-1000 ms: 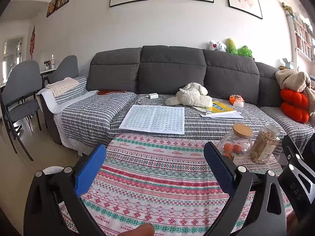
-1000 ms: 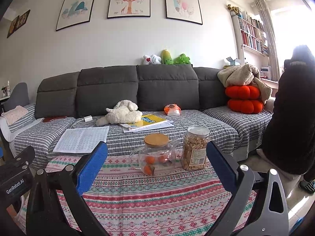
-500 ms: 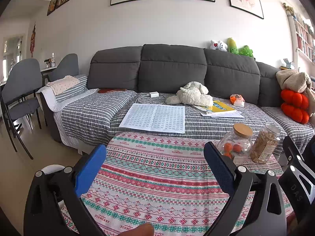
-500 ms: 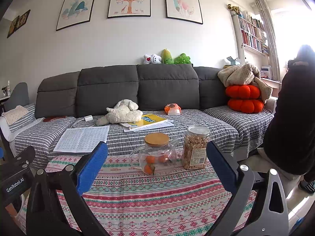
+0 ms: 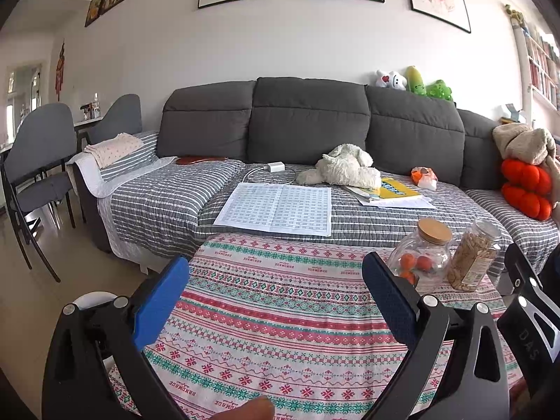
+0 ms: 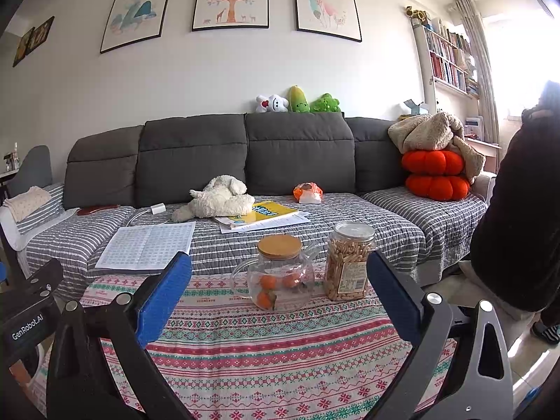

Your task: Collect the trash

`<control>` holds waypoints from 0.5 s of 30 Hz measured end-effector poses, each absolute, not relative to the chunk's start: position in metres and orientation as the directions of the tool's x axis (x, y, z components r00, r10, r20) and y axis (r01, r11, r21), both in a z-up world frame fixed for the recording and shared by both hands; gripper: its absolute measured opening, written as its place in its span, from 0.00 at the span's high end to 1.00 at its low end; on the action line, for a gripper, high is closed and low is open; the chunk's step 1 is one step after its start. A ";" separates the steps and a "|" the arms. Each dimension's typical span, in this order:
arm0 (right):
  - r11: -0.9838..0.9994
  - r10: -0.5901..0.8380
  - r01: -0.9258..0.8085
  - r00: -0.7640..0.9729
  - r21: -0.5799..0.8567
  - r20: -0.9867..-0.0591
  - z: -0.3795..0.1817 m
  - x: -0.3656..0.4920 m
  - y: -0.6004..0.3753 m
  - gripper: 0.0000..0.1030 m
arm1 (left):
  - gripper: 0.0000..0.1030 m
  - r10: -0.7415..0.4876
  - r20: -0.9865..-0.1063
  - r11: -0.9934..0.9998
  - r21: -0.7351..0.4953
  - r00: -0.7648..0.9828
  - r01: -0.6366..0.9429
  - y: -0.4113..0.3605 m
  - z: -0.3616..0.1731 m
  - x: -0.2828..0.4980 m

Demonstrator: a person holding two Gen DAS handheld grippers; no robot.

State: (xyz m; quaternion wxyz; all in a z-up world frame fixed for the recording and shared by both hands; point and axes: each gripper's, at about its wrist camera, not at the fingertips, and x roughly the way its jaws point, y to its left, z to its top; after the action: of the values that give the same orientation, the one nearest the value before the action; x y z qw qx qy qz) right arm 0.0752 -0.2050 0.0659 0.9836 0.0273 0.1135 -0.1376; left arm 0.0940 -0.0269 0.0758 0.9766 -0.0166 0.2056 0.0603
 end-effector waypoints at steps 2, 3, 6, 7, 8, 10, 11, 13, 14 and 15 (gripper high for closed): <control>0.961 -0.265 0.277 0.936 0.022 -0.230 0.066 0.075 -0.205 0.07 | 0.07 0.112 -0.403 0.992 -0.007 0.908 -0.125 -0.027 0.076 0.094; 0.961 -0.265 0.277 0.936 0.022 -0.230 0.066 0.075 -0.205 0.07 | 0.07 0.112 -0.402 0.992 -0.007 0.909 -0.125 -0.027 0.076 0.094; 0.961 -0.264 0.277 0.936 0.021 -0.231 0.066 0.075 -0.205 0.07 | 0.07 0.111 -0.404 0.992 -0.008 0.908 -0.125 -0.027 0.076 0.094; 0.961 -0.264 0.276 0.936 0.021 -0.232 0.066 0.076 -0.205 0.07 | 0.07 0.112 -0.404 0.992 -0.008 0.908 -0.126 -0.027 0.075 0.094; 0.961 -0.263 0.276 0.936 0.022 -0.233 0.065 0.076 -0.205 0.07 | 0.06 0.112 -0.403 0.992 -0.007 0.908 -0.125 -0.027 0.076 0.094; 0.962 -0.261 0.273 0.936 0.020 -0.237 0.064 0.077 -0.205 0.07 | 0.07 0.112 -0.405 0.992 -0.006 0.907 -0.125 -0.027 0.076 0.095; 0.962 -0.260 0.272 0.936 0.020 -0.238 0.064 0.077 -0.205 0.07 | 0.07 0.112 -0.406 0.992 -0.006 0.907 -0.126 -0.027 0.075 0.095; 0.962 -0.259 0.271 0.936 0.020 -0.237 0.063 0.077 -0.205 0.07 | 0.07 0.113 -0.406 0.992 -0.006 0.907 -0.126 -0.027 0.075 0.094; 0.962 -0.259 0.271 0.936 0.019 -0.237 0.063 0.077 -0.205 0.07 | 0.07 0.113 -0.406 0.992 -0.005 0.907 -0.126 -0.027 0.075 0.094; 0.962 -0.259 0.271 0.936 0.019 -0.237 0.063 0.077 -0.205 0.07 | 0.07 0.115 -0.406 0.992 -0.004 0.907 -0.127 -0.027 0.075 0.094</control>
State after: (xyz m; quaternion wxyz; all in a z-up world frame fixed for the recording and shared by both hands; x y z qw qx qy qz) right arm 0.0766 -0.2051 0.0632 0.9836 0.0258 0.1172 -0.1346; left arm 0.0944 -0.0272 0.0749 0.9763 -0.0152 0.2067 0.0620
